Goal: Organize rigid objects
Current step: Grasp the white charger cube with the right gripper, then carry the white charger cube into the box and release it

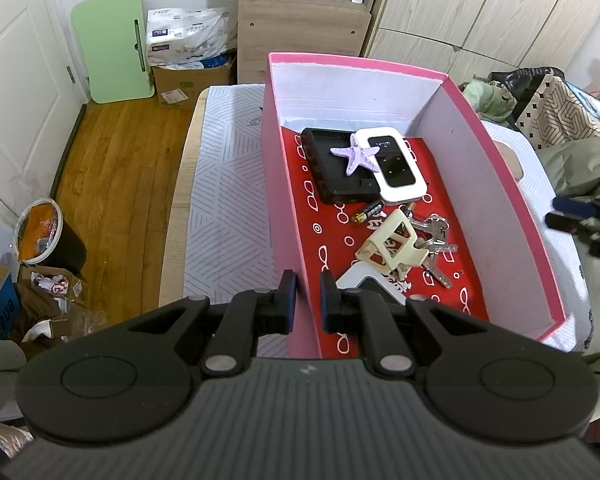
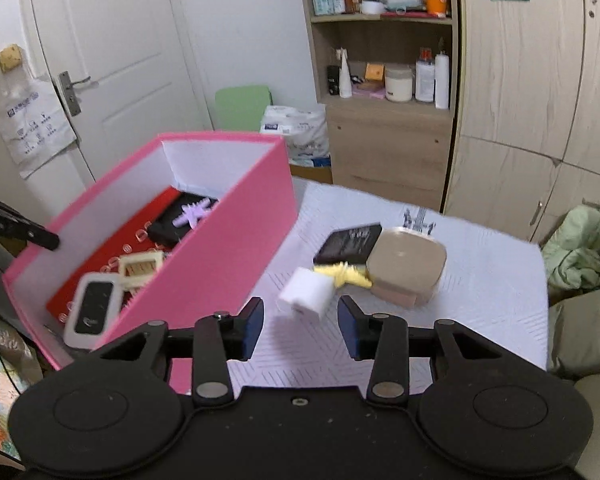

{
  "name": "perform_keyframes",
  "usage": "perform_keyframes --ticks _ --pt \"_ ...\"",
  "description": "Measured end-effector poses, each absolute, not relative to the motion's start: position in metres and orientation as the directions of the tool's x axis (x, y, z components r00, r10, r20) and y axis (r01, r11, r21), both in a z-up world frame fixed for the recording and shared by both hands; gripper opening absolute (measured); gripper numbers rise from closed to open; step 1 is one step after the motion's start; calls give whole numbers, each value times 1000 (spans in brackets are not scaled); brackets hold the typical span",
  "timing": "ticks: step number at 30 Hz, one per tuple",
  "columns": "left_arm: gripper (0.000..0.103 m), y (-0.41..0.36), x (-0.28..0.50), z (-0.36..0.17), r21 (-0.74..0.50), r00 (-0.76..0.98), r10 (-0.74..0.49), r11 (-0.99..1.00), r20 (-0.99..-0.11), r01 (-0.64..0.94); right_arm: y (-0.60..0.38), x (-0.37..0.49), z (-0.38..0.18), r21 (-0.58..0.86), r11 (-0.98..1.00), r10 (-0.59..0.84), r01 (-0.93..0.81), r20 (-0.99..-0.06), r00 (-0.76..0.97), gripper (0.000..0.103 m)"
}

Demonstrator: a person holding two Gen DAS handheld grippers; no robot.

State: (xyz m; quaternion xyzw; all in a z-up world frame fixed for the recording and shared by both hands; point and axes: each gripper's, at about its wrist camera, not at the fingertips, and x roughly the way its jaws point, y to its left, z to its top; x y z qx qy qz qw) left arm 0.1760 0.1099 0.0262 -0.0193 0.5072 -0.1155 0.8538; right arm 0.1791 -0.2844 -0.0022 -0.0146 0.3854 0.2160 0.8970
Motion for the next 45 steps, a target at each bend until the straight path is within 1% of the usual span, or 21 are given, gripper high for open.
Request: perform_keyframes --ticks 4,8,10,13,15,18,24,26,27,29,30,33,41,45 --pt "10 111 176 25 -155 458 -219 973 -861 172 -273 187 -27 112 914 349 -390 -708 614 49" --pt "10 109 177 26 -148 455 -213 974 -865 173 -263 200 -46 62 929 295 -364 -718 630 54" --pt "10 110 177 26 -146 453 -211 974 -866 173 -262 210 -55 87 932 300 -351 -728 617 54" --pt "10 109 177 25 -142 454 -207 974 -867 175 -263 223 -64 161 931 334 -328 -737 587 55" --pt "10 107 176 25 -125 458 -196 975 -867 182 -262 229 -66 195 931 348 -308 -730 588 61" --pt "10 101 175 26 -87 459 -170 977 -872 196 -256 233 -69 198 934 345 -299 -722 600 63" --pt "10 97 176 28 -61 450 -149 977 -881 204 -245 231 -72 144 941 314 -306 -711 630 68" --pt "10 96 175 28 -58 450 -146 977 -881 204 -246 229 -73 132 939 316 -319 -702 638 67" --pt "10 97 175 28 -58 451 -146 977 -881 203 -245 227 -72 123 934 322 -337 -701 637 62" --pt "10 97 174 28 -54 452 -142 978 -881 202 -246 225 -70 110 933 316 -344 -708 632 57" --pt "10 96 174 28 -50 453 -139 978 -880 203 -248 222 -69 125 931 326 -344 -710 624 54" --pt "10 93 173 28 -32 457 -126 978 -880 207 -252 217 -66 164 923 354 -349 -716 602 53" --pt "10 87 170 29 10 468 -94 977 -878 215 -258 192 -53 203 914 387 -352 -696 605 53" --pt "10 79 164 28 62 491 -59 972 -869 226 -264 179 -38 215 913 396 -347 -672 626 53"
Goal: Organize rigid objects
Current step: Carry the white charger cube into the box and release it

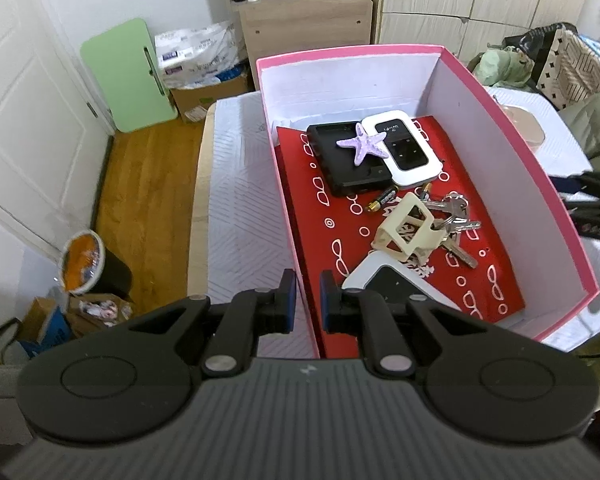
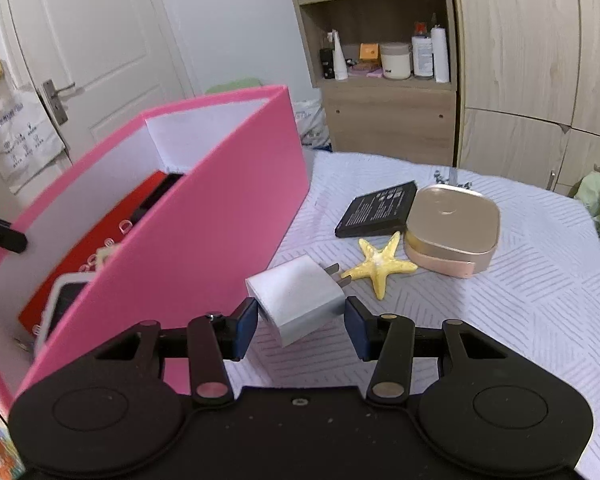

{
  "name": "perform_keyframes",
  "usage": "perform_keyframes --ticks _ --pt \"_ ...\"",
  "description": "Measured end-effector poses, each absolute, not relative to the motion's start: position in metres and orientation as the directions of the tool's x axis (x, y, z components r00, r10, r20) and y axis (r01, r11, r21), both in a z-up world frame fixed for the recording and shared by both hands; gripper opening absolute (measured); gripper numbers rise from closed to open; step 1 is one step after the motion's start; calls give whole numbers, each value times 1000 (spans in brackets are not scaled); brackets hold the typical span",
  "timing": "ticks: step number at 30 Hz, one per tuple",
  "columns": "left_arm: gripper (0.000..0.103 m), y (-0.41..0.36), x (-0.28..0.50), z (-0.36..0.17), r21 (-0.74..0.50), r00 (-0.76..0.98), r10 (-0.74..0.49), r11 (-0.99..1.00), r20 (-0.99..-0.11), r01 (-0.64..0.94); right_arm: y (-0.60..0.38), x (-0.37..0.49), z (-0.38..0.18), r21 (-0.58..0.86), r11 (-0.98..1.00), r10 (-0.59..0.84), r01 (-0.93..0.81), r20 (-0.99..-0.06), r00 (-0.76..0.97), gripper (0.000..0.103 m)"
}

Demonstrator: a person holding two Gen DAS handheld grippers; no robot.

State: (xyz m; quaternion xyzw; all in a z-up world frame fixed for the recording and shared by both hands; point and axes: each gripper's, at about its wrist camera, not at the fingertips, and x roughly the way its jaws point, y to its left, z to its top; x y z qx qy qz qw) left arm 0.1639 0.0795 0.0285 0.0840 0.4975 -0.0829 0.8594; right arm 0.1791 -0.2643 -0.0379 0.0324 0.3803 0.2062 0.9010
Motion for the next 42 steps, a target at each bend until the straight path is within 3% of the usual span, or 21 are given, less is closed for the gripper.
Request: perform_keyframes --ticks 8,13,18,24,31,36,42 --pt "10 76 161 28 83 505 -43 971 -862 223 -260 149 22 200 873 474 -444 -564 677 53" --pt "10 77 160 27 86 513 -41 971 -858 222 -239 140 57 207 777 601 -594 -525 603 53" --pt "8 78 159 27 82 514 -45 971 -856 222 -200 154 60 217 660 671 -719 -600 435 53" --pt "8 79 156 26 82 526 -47 972 -849 220 -157 184 39 235 600 618 -765 -743 256 53" --pt "8 84 157 27 52 521 -69 975 -851 214 -122 193 11 167 568 456 -806 -879 139 53" --pt "8 85 159 27 42 518 -75 977 -852 211 -114 197 3 141 579 405 -803 -904 134 53" --pt "8 86 159 27 35 514 -80 977 -854 209 -138 199 34 150 621 499 -770 -833 240 58"
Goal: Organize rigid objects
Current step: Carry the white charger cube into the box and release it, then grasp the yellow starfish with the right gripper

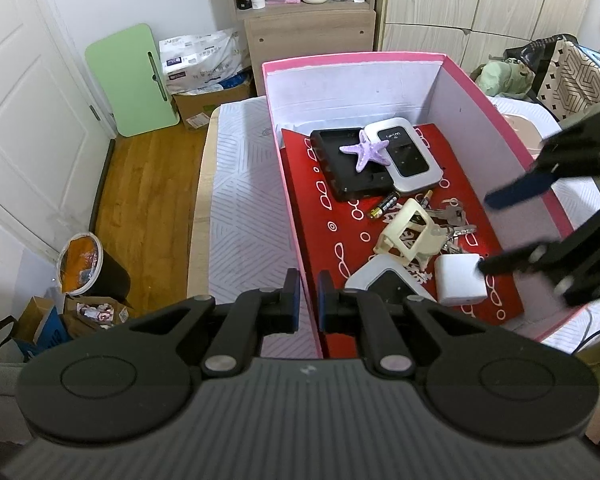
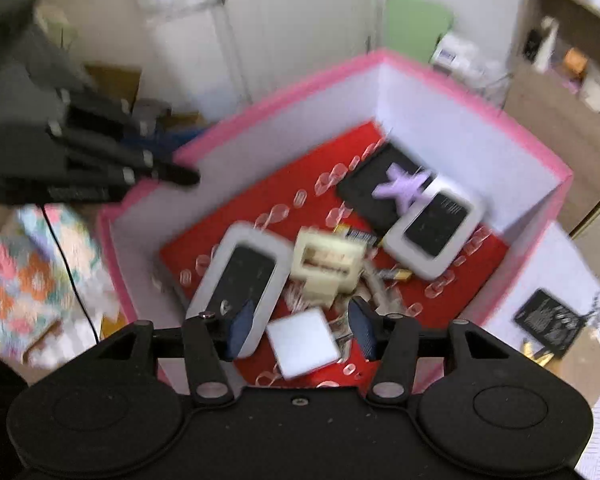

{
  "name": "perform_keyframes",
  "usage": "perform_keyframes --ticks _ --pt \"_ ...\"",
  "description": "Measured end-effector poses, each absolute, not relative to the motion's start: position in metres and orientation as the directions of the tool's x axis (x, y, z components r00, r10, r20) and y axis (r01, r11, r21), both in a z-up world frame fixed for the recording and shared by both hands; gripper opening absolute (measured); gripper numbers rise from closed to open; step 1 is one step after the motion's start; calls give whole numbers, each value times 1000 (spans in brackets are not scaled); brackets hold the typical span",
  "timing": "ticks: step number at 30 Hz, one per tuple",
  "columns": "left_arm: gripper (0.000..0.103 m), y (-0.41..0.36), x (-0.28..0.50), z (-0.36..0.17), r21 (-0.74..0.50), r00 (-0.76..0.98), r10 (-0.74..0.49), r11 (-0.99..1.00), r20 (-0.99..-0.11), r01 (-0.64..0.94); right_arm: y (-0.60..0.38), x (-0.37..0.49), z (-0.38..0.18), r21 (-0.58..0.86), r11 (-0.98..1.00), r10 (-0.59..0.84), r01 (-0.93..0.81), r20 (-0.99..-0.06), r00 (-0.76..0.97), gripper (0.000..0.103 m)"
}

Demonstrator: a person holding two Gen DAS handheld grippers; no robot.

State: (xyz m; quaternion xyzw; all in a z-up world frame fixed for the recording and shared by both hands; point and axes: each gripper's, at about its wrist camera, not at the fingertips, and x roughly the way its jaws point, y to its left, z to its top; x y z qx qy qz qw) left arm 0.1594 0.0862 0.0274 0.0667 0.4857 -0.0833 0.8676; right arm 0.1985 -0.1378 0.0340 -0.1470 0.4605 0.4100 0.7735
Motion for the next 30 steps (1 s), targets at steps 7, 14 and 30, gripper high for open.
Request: perform_keyframes --ticks 7,14,30 --pt "8 90 161 27 6 509 -97 980 -855 198 -201 186 68 114 694 563 -711 -702 437 63" --pt "8 89 162 27 5 505 -96 981 -858 194 -263 193 62 156 800 507 -580 -693 512 63" --pt "9 89 162 27 0 499 -94 983 -862 184 -291 219 -32 180 872 432 -455 -718 545 63"
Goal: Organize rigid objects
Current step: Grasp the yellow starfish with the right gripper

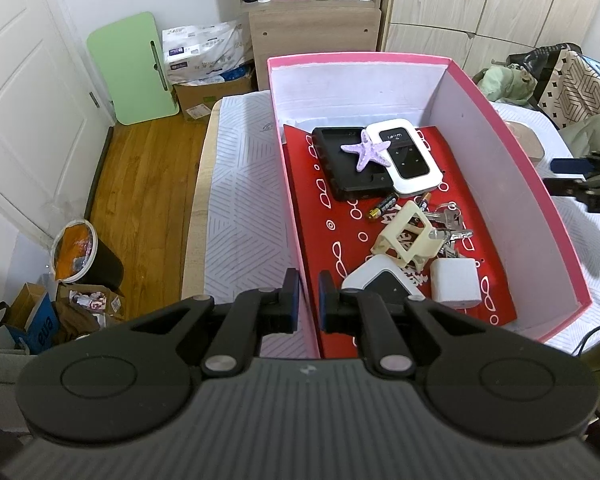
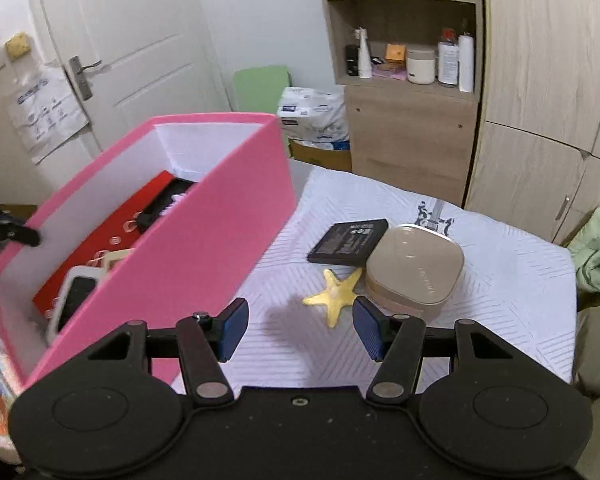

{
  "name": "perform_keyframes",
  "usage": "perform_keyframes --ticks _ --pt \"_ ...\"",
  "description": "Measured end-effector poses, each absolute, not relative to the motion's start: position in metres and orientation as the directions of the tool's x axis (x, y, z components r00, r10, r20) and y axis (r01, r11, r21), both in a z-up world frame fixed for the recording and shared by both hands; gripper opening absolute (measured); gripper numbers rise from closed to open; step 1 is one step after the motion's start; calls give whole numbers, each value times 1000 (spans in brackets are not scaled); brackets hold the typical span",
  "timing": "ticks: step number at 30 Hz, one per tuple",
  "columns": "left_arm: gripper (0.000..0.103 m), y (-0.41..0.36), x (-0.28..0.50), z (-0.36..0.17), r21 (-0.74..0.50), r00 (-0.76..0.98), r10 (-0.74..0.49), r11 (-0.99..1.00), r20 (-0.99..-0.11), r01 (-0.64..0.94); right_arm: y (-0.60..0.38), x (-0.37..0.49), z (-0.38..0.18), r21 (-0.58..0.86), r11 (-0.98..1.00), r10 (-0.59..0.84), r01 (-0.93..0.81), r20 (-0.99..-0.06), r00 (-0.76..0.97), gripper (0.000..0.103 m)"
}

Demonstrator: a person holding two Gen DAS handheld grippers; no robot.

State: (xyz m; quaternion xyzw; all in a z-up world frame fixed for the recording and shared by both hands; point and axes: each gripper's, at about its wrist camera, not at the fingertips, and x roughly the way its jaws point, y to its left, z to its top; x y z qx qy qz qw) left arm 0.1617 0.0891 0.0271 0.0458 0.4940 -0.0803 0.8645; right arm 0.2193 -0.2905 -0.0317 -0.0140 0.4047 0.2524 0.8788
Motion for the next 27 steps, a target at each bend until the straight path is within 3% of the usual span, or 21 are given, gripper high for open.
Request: perform_keyframes --ticks 19,27 --pt "9 91 162 28 -15 486 -104 983 -868 183 -256 240 -73 -23 857 328 -515 -746 579 62" --pt "9 91 161 28 -22 486 -109 983 -867 182 -263 248 -77 66 873 372 -484 -732 570 63"
